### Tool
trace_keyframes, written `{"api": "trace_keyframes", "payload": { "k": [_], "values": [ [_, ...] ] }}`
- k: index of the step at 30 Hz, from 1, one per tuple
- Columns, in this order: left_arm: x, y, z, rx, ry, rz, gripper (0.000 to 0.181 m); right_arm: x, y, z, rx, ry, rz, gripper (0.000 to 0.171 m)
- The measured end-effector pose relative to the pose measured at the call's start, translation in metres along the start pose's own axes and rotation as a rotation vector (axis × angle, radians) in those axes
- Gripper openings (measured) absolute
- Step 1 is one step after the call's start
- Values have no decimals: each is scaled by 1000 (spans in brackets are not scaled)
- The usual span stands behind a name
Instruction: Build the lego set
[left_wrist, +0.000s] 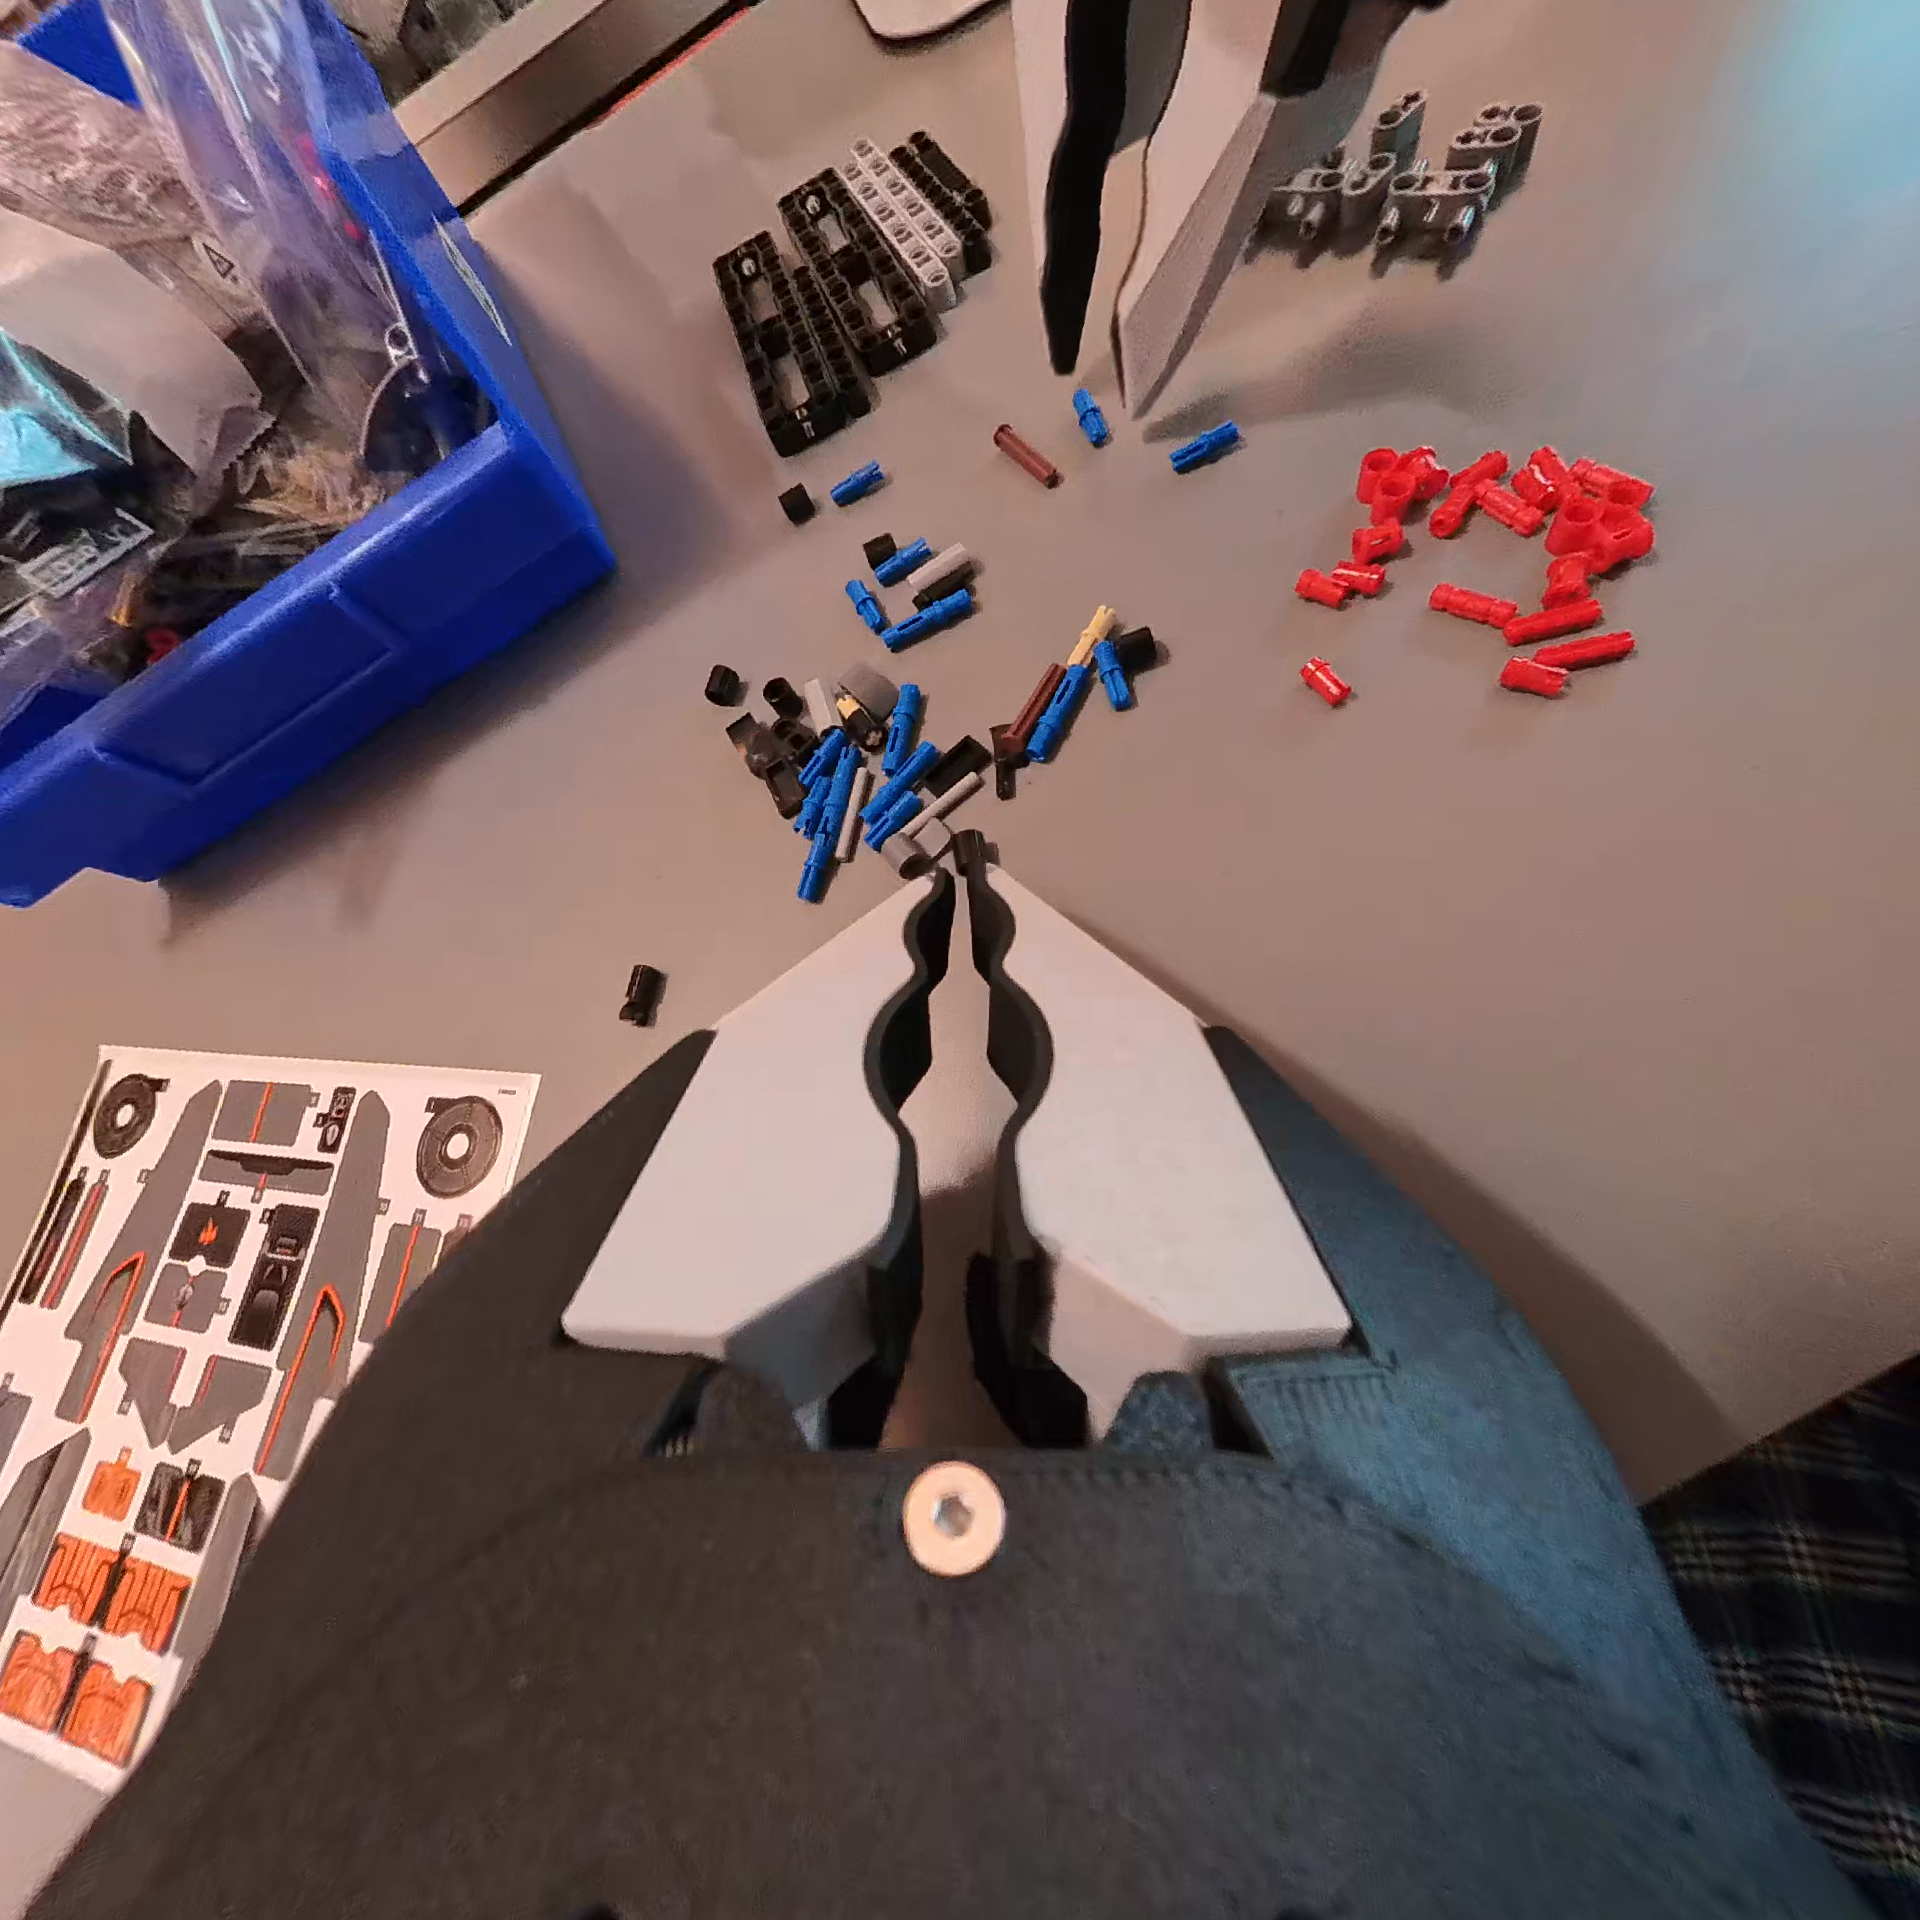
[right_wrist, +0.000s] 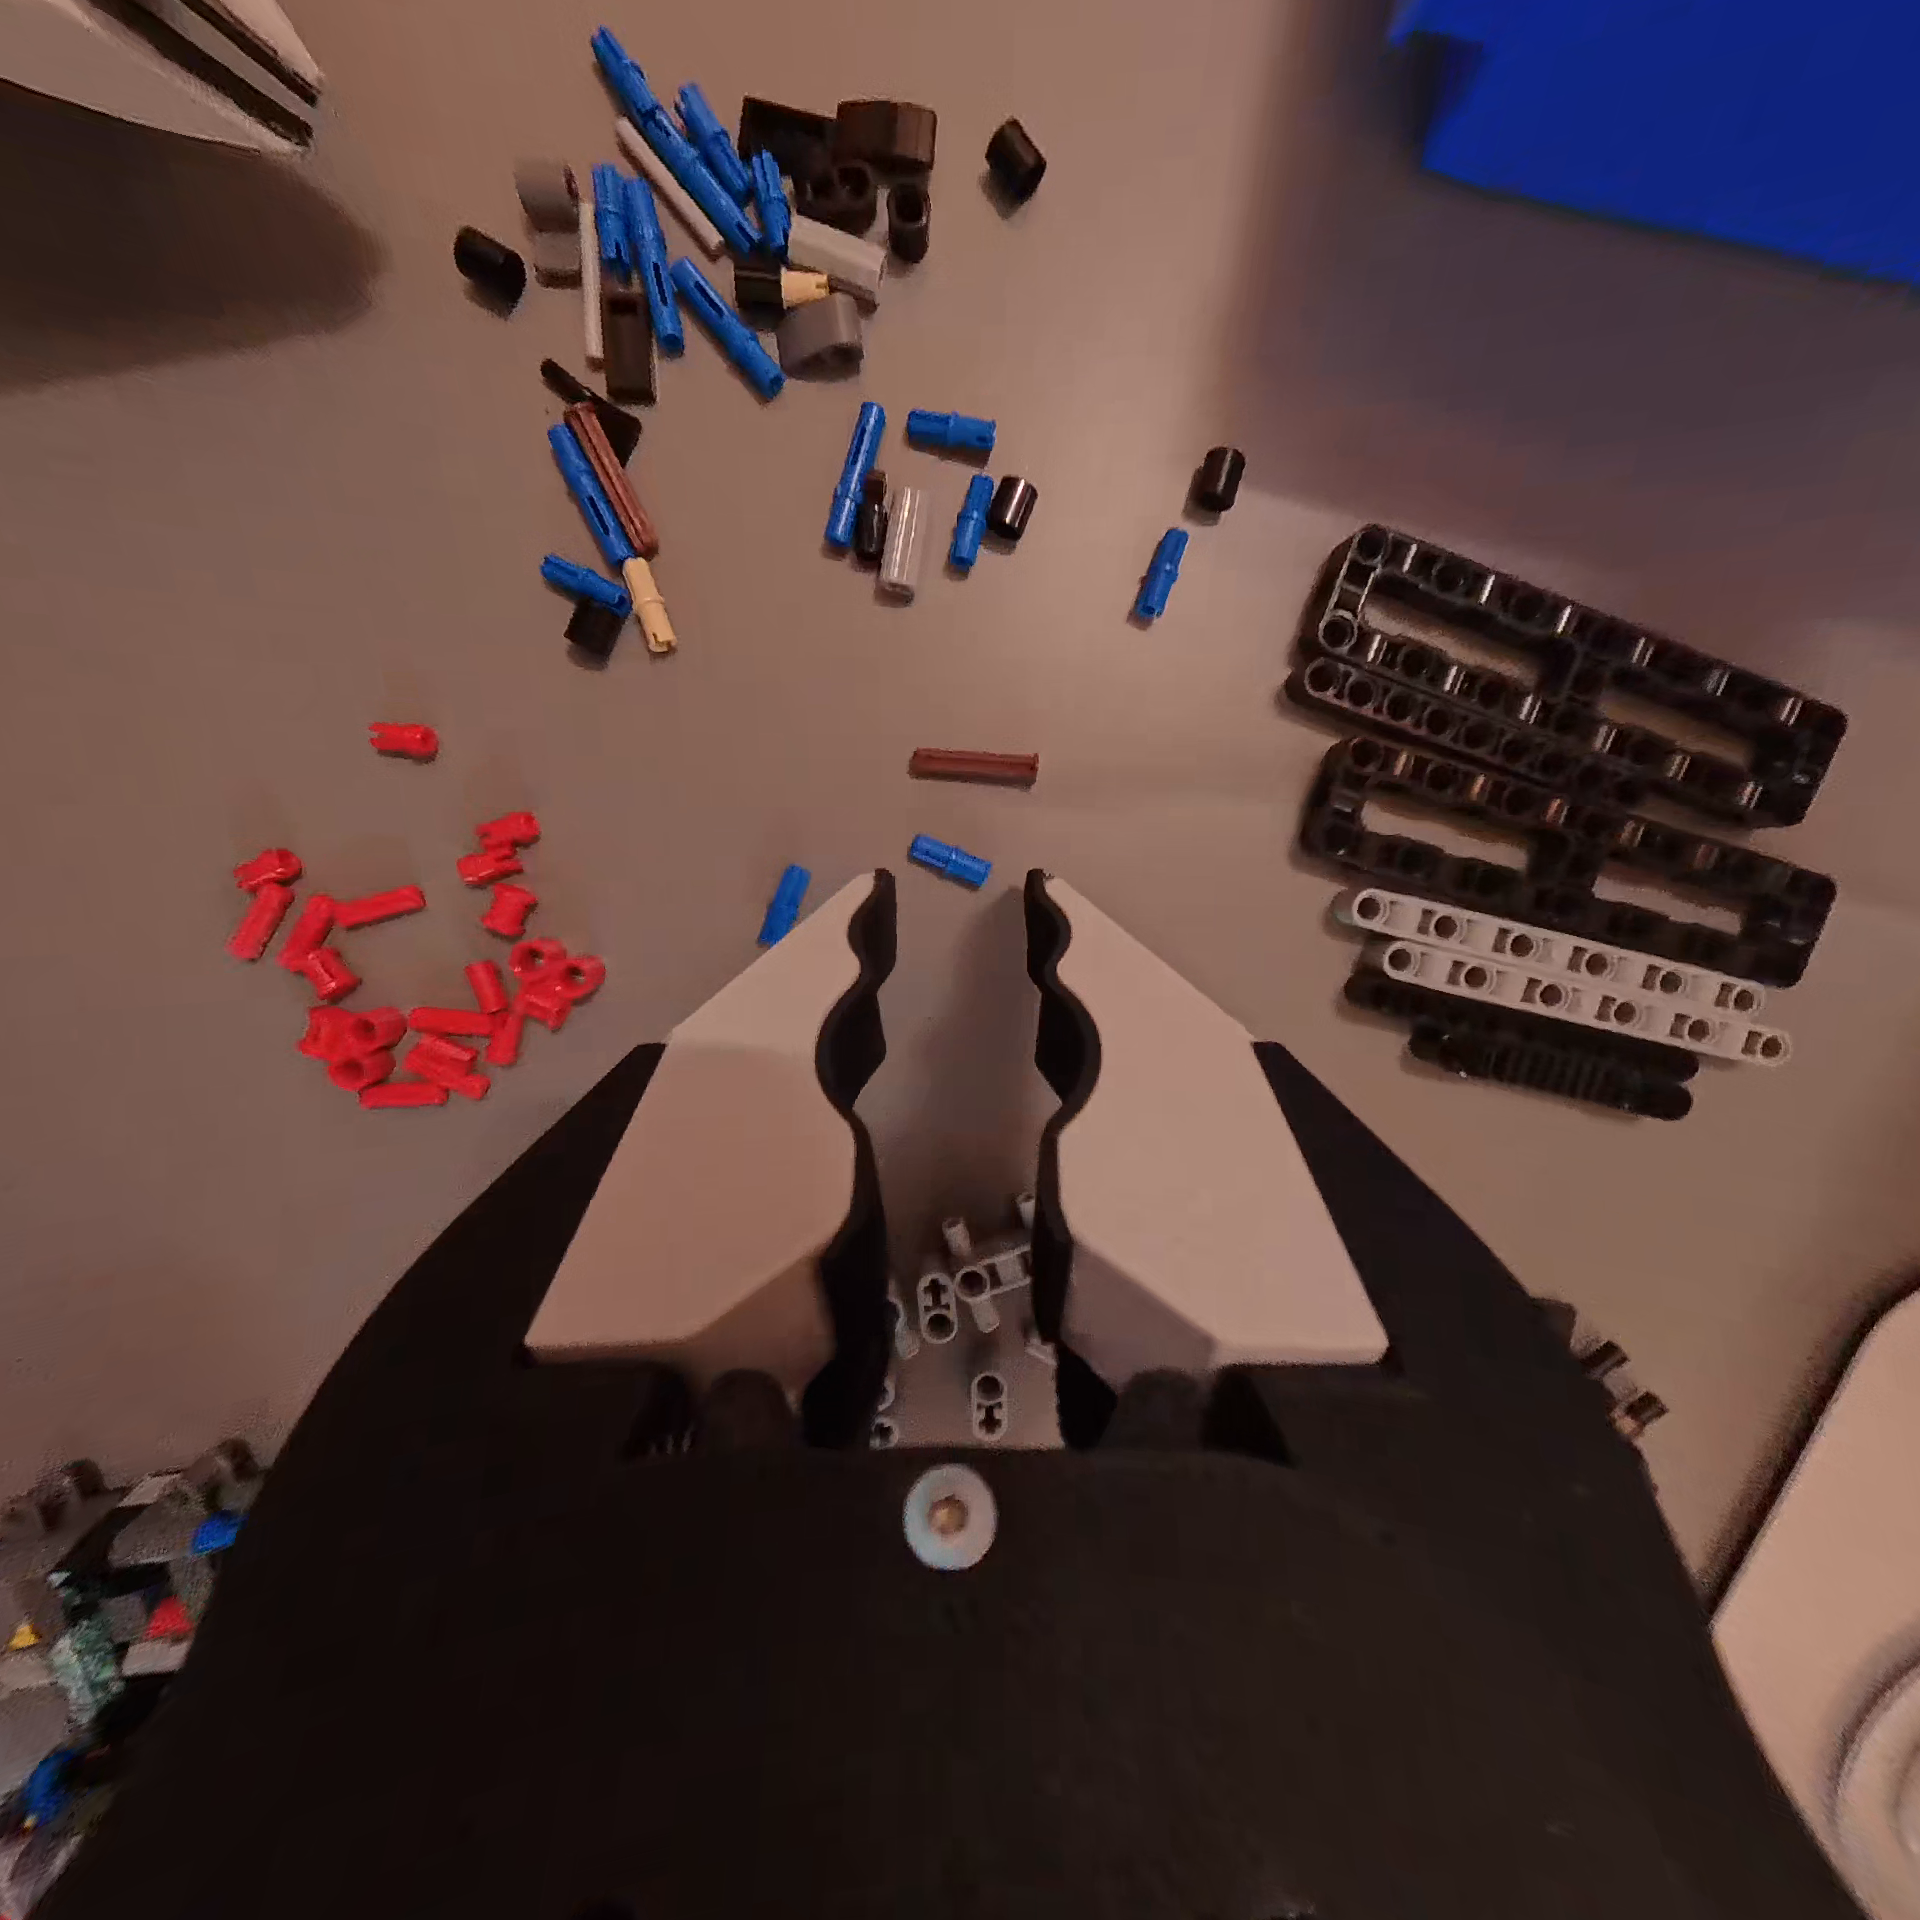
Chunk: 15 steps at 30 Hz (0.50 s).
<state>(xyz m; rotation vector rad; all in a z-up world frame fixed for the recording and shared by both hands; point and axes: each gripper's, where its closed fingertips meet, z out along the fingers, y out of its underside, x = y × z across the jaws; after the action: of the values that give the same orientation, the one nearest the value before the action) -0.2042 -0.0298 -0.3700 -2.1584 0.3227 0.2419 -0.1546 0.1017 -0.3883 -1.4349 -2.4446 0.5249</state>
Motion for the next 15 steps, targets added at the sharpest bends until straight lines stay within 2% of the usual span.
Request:
{"api": "trace_keyframes", "payload": {
  "k": [3,9,15],
  "values": [
    [-2,1,-4,10,-1,-19,0,2,-2,3,-8,-3,-21,20],
    [-5,8,-16,17,-30,-22,0,-1,-5,8,-1,-47,-56,2],
    [-12,19,-28,16,-64,-73,0,-5,-9,5,14,-88,-43,1]
  ]
}}
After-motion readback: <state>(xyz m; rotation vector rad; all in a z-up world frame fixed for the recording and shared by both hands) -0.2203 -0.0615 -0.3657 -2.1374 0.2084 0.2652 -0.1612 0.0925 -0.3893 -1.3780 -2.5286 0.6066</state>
